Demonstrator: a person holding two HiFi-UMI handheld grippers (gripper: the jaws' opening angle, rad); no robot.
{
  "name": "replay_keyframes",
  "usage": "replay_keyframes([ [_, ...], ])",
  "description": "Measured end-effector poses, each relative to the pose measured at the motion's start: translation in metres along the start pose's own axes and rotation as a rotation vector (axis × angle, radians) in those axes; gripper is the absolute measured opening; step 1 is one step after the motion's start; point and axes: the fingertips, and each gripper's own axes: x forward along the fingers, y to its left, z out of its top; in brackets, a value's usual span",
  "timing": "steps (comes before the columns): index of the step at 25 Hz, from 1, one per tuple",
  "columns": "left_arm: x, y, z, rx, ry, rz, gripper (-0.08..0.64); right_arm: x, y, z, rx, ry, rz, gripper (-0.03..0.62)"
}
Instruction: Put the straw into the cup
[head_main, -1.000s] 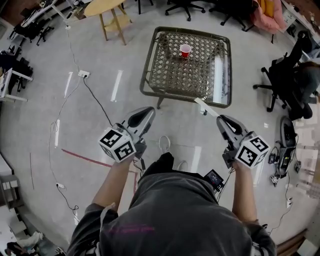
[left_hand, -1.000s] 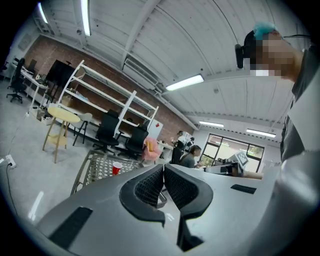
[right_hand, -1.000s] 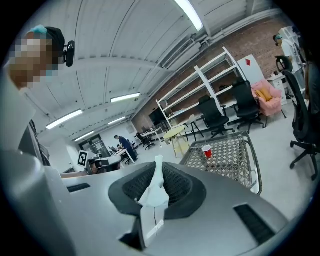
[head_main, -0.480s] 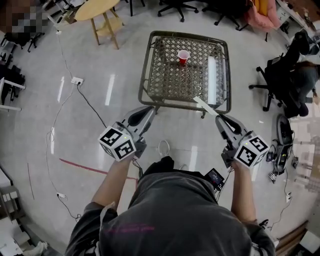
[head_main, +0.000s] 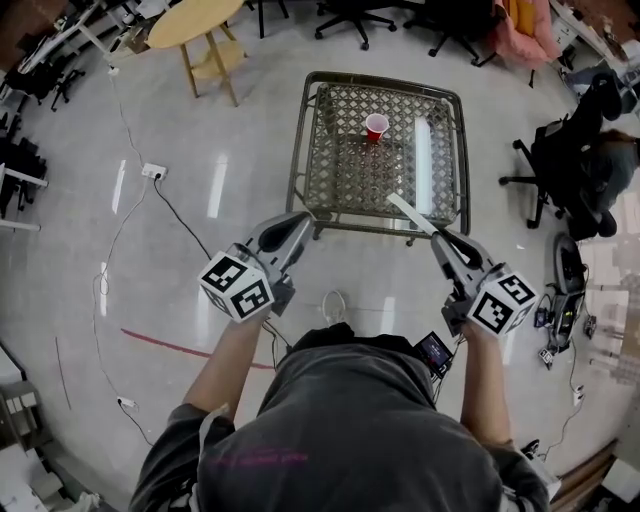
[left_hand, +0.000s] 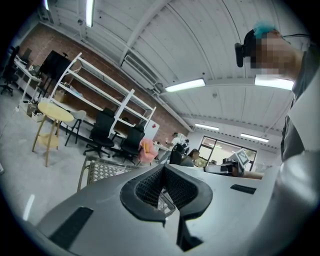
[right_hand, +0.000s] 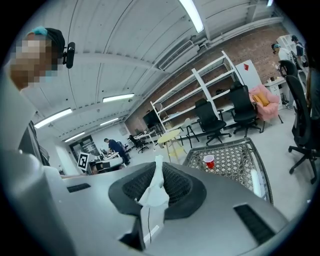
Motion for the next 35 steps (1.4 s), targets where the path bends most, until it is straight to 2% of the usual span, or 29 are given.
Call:
replay_keyframes([
  [10,-0.001,0.019,0.018,0.020,-0.007,-0.009,0.011,0.028,0.002,0.017,-0.010,-0.021,0.005,0.044],
  [23,0.009,0.021,0.027,0.031,-0.013,-0.005,0.011,0.042,-0.007,0.025,-0.020,-0.017,0.021,0.044],
  [28,0.024,0.024,0.026,0.027,-0.005,0.006,0.011,0.049,-0.022,0.029,-0.013,-0.008,0.037,0.046],
  [35,0.067,0.045,0.030,0.012,0.018,0.029,0.011,0.070,-0.068,0.042,0.011,0.016,0.051,0.044],
])
